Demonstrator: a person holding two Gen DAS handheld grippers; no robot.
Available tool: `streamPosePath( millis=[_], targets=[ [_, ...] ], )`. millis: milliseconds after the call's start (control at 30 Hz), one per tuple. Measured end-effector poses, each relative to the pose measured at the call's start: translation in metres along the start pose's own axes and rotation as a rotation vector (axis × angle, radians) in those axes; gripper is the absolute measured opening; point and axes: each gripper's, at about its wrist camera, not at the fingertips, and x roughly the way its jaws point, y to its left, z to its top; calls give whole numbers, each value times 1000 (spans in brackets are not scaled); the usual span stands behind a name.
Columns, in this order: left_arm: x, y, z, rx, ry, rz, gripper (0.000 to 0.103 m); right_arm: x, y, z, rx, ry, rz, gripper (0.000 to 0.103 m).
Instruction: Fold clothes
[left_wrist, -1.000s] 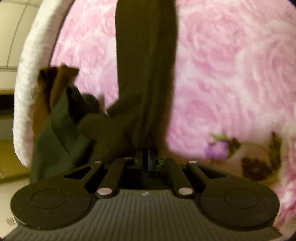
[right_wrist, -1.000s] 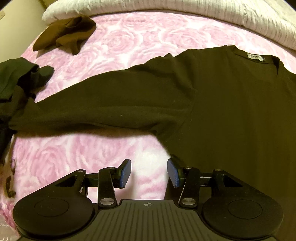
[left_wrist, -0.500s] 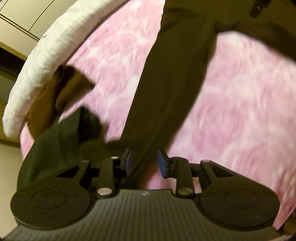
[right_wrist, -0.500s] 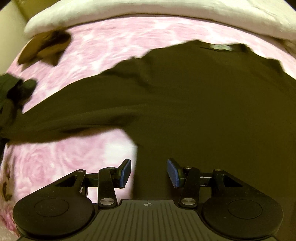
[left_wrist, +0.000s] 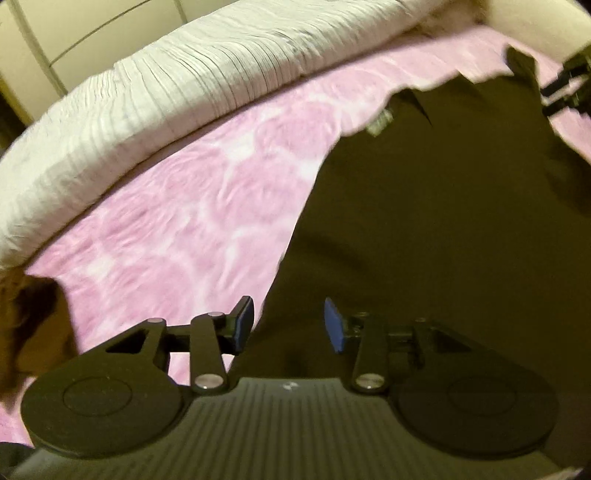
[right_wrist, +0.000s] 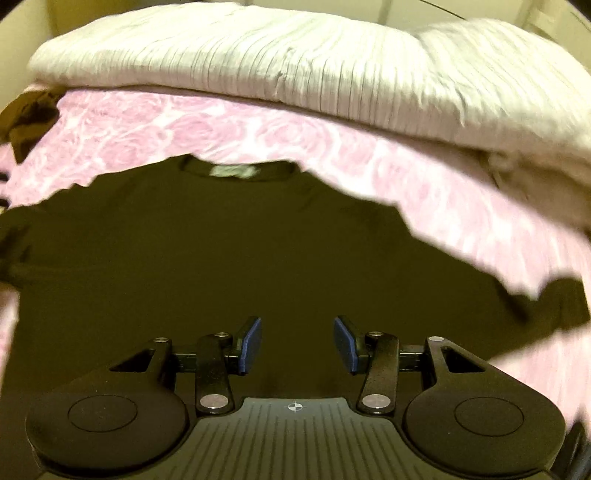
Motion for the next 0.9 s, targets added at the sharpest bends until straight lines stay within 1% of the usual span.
streamPosePath(
  millis=[67,133,200,267,433,500,533,633,667,700,733,767,800,867,900],
  targets=[
    [19,-13,25,-18,-3,6,37,18,-35,16,-66,5,34,47],
    [40,-21,49,-32,-3,6,37,36,-61,31,-117,5,79,47],
    [58,-27,67,-36,-8,4,37,53,-76,45,-163,-2,114,47],
    [77,-30,80,-38,-14,-13,37,71,-86,60,-209,-12,144,47],
    [130,-24,97,-57,-5,-64,36,115,-84,90,-280,-32,208,47],
    [148,-21,100,-65,17,-105,33,133,-79,97,-326,-28,227,47],
    [155,-20,100,-59,31,-134,32,142,-75,100,-344,-26,233,47],
    [159,-23,97,-5,12,-155,29,161,-69,108,-353,-18,273,47],
    [159,-23,96,-3,6,-160,27,167,-67,110,-358,-15,281,47],
    [158,-22,94,-6,1,-166,20,173,-65,111,-366,-10,288,47],
    [157,-22,93,-8,-5,-172,15,178,-62,112,-376,-5,294,47],
    [156,-21,92,-10,-11,-177,7,183,-60,113,-384,1,297,47],
    [155,-21,93,-11,-19,-174,5,186,-59,113,-386,3,301,44],
    [150,-19,97,-10,-36,-158,4,186,-61,112,-360,3,312,4],
    [148,-18,99,-9,-45,-151,4,183,-62,112,-347,5,312,4]
  ],
)
